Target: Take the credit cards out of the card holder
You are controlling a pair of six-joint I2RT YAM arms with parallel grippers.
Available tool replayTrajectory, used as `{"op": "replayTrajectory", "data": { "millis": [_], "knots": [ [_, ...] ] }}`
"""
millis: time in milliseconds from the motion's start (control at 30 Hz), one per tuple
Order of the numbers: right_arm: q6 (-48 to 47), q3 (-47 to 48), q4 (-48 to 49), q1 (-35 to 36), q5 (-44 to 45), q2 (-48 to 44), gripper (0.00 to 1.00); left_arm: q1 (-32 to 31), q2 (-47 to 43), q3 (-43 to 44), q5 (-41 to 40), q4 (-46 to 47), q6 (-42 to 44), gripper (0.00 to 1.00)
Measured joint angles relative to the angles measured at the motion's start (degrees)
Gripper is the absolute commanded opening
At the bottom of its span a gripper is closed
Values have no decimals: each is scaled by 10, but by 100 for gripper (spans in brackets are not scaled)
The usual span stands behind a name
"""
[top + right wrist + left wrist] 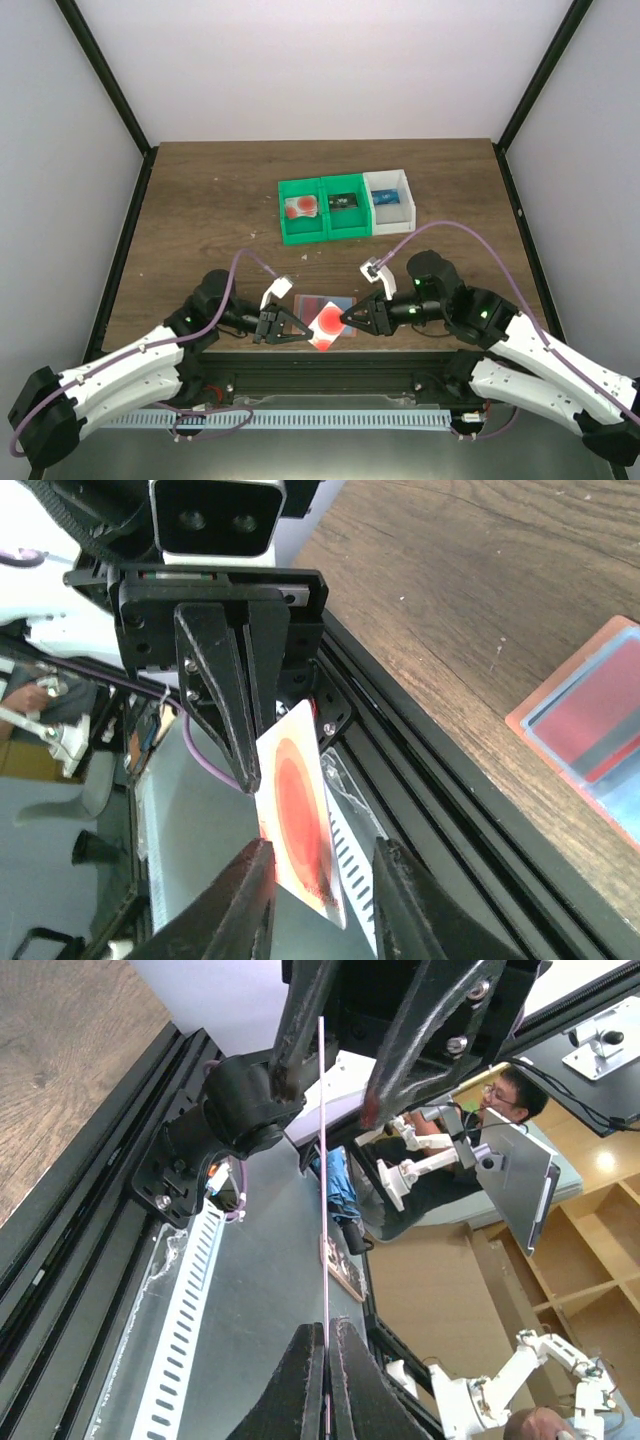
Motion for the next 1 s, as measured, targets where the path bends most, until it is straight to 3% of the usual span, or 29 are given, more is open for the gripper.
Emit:
{"op": "replayTrajectory", "data": {
  "millis": [133,233,367,533,633,733,1000],
  "knots": [
    [-2,-14,18,0,-15,2,4,0,3,0,4,2,0,0],
    [-2,-23,32,0,-22,-1,1,0,2,-1,2,0,0,4],
    [7,-35,57,0,-35,-16,1,0,-1,-4,-11,-3,2,46],
    [21,-43,72,0,-17,-27,0,5,-9,29,-83,-94,32,81],
    [33,-45,75,0,16,-30,1,24,-23,86,-173,-185,59,84],
    [43,-45,82,0,57,-23,0,39,-39,138,-272,-260,86,98],
    [45,-3,126,-1,203,88,1,43,-103,177,-469,-391,130,100]
  ]
}}
